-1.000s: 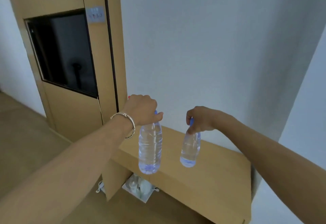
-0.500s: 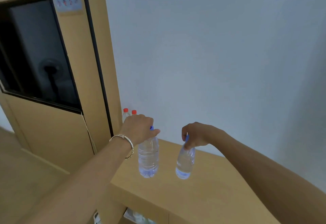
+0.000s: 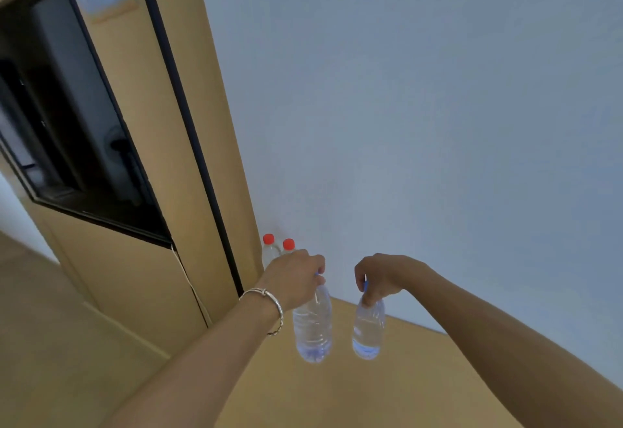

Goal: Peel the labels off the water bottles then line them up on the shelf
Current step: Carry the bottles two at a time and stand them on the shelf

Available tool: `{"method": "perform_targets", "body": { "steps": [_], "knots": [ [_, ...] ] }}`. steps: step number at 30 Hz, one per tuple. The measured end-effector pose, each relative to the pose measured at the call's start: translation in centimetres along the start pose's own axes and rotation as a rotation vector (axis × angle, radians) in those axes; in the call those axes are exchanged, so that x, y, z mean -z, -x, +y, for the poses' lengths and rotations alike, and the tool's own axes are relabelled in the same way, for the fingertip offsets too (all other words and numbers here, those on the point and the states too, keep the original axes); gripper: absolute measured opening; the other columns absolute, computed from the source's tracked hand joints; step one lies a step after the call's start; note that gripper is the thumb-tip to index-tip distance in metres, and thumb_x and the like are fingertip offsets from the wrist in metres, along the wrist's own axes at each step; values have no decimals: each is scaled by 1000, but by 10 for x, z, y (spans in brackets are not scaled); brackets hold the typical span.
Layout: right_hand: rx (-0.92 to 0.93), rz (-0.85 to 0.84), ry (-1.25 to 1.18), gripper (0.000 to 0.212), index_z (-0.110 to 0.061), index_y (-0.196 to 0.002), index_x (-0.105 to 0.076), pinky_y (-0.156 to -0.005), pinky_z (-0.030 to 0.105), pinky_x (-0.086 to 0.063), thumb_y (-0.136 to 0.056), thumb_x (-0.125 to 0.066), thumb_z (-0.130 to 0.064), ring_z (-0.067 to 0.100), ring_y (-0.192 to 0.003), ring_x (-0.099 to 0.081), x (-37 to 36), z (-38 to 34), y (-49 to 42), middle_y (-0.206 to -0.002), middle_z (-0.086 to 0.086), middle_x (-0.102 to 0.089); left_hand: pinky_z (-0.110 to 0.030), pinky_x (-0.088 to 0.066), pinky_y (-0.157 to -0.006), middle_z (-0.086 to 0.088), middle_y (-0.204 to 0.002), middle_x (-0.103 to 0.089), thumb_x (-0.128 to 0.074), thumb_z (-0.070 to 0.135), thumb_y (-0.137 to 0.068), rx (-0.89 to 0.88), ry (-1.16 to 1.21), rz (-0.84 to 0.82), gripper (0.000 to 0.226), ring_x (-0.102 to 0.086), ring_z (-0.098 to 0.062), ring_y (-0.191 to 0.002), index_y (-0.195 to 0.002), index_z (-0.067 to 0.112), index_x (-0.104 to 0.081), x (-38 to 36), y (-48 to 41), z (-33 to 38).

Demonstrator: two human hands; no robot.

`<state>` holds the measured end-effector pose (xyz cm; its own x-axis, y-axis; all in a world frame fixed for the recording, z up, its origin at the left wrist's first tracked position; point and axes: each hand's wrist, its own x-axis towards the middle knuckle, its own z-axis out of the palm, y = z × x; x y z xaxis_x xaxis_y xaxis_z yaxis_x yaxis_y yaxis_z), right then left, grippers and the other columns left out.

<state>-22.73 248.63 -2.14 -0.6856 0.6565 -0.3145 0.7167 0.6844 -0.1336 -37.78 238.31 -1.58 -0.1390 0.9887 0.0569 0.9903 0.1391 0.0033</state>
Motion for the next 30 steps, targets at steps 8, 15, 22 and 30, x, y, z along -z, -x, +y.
{"method": "perform_targets", "body": {
  "steps": [8, 15, 22, 30],
  "knots": [
    [-11, 63, -79, 32, -15, -112, -62, -67, 26, -40, -81, -69, -22, 20, -101, -58, -10, 9, -112, -120, 4, -58, -29, -41, -77, -5, -117, -54, -47, 7, -93, -61, 33, -28, 26, -55, -25, -105, -116, 14, -58, -23, -92, -51],
    [-148, 79, -156, 31, -15, -111, -63, -71, 27, -43, -81, -69, -20, 22, -106, -58, -32, 20, -158, -117, 4, -56, -28, -41, -79, -5, -120, -54, -45, -5, -87, -238, 45, -89, 38, -54, -24, -106, -118, 12, -57, -65, -153, -81],
    [-312, 86, -155, 28, -15, -108, -64, -71, 28, -42, -81, -68, -15, 22, -97, -58, -45, 17, -188, -116, 5, -56, -29, -39, -76, -7, -120, -54, -45, 0, -90, -445, 10, -144, 33, -55, -25, -105, -120, 11, -55, -94, -193, -101],
    [-411, 125, -217, 26, -14, -106, -65, -72, 27, -42, -81, -65, -13, 24, -101, -59, -61, 7, -203, -114, 7, -56, -33, -39, -75, -12, -116, -54, -45, 0, -88, -597, -77, -197, 32, -56, -31, -103, -119, 7, -54, -117, -210, -104]
  ]
}}
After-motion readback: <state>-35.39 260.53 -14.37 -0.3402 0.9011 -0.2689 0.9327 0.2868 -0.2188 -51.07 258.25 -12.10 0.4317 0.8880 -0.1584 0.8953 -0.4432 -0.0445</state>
